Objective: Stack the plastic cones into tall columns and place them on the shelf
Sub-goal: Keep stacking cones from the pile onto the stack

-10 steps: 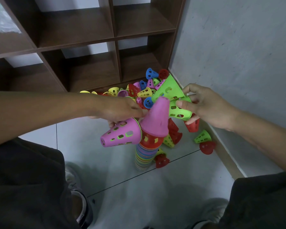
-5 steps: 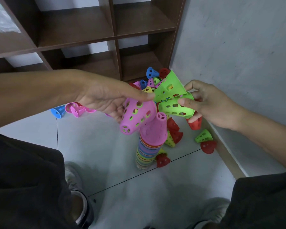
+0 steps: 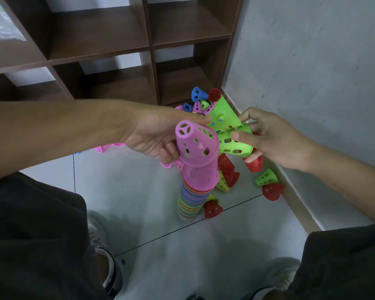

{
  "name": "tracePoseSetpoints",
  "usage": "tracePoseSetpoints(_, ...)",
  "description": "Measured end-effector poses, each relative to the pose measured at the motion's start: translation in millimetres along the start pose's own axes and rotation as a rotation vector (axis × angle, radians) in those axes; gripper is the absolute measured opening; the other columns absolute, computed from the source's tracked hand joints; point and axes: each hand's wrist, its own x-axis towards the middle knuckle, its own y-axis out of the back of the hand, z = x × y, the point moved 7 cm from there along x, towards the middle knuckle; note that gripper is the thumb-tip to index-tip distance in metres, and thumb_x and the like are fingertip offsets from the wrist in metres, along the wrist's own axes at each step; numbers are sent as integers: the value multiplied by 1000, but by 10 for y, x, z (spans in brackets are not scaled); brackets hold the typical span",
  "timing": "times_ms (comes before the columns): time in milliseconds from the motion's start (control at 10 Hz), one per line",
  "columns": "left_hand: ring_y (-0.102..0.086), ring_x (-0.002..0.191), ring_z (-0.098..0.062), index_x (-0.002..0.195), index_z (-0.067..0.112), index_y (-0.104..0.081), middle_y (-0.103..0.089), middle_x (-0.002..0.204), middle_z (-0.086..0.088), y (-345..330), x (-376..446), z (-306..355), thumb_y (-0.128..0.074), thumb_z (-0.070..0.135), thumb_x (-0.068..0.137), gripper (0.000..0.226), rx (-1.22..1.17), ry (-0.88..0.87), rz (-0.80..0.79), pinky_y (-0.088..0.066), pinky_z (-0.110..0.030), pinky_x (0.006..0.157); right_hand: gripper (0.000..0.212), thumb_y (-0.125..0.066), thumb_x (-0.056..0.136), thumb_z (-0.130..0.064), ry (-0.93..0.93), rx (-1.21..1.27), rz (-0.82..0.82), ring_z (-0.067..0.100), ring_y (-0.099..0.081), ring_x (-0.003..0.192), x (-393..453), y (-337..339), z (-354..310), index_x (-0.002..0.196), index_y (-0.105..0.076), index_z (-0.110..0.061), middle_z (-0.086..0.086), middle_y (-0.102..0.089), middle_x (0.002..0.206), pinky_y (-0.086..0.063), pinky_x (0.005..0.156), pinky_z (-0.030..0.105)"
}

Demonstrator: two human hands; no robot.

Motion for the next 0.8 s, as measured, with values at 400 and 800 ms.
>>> tracePoseSetpoints(400,-61,54,-15,110,7,-62,-68,74,-9,95,59,95,-61,54,93,50,13,-71,132,-55,-24,53,17,-65,94,-24,1,-9,0,13,-76,86,19,50,31,108,-56,-18,-3,-77,96,-63,60,35)
tracePoseSetpoints(800,-70,67,-16,119,6,-64,-66,120,-9,187,41,260,-63,40,96,41,59,-266,231,-61,-30,65,24,-67,94,-28,1,-22,106,14,-76,85,75,142,39,112,-57,-17,-1,-76,102,-64,65,40)
